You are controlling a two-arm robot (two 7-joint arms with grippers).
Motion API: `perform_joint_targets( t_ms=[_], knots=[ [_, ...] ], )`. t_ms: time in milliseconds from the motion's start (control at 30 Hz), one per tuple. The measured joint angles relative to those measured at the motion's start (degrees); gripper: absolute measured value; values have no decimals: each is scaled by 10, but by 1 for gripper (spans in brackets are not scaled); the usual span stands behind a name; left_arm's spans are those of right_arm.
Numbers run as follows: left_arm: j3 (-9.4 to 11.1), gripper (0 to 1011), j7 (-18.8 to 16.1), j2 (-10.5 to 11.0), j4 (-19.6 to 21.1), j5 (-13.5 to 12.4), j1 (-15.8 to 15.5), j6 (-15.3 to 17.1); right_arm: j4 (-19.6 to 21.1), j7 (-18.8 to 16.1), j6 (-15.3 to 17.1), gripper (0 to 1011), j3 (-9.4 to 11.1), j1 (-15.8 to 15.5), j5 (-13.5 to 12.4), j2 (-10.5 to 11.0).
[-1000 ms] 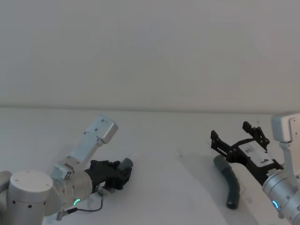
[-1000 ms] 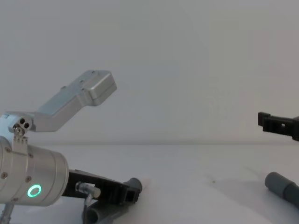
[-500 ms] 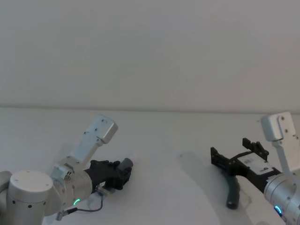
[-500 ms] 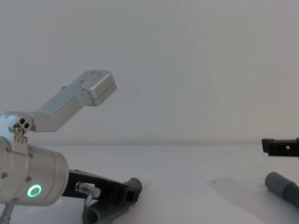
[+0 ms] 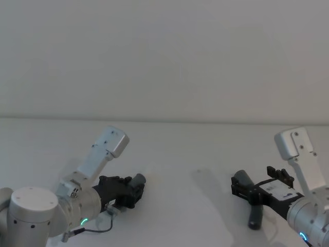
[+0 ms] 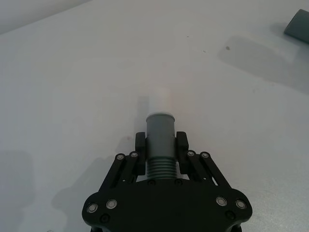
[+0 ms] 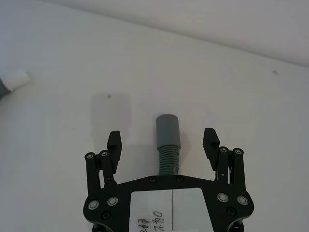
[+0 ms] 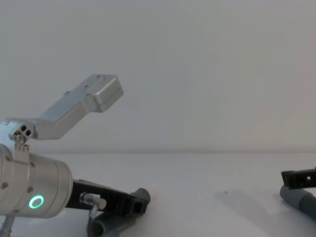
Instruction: Use both hands to pick up one end of the pipe from the table, align the ends, and insert them.
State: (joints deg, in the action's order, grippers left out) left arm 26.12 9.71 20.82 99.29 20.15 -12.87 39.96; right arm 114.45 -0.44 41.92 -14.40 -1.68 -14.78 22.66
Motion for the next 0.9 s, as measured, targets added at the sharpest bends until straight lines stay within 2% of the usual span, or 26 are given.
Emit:
perform_joint_targets(
  t_ms=[333, 900],
  knots=[
    [0, 355, 0, 0, 0, 0, 0, 0, -4, 4, 29, 1001, -5, 4, 7, -2],
    [0, 355, 0, 0, 0, 0, 0, 0, -33, -6, 36, 1001, -3, 9, 10, -8]
  ],
)
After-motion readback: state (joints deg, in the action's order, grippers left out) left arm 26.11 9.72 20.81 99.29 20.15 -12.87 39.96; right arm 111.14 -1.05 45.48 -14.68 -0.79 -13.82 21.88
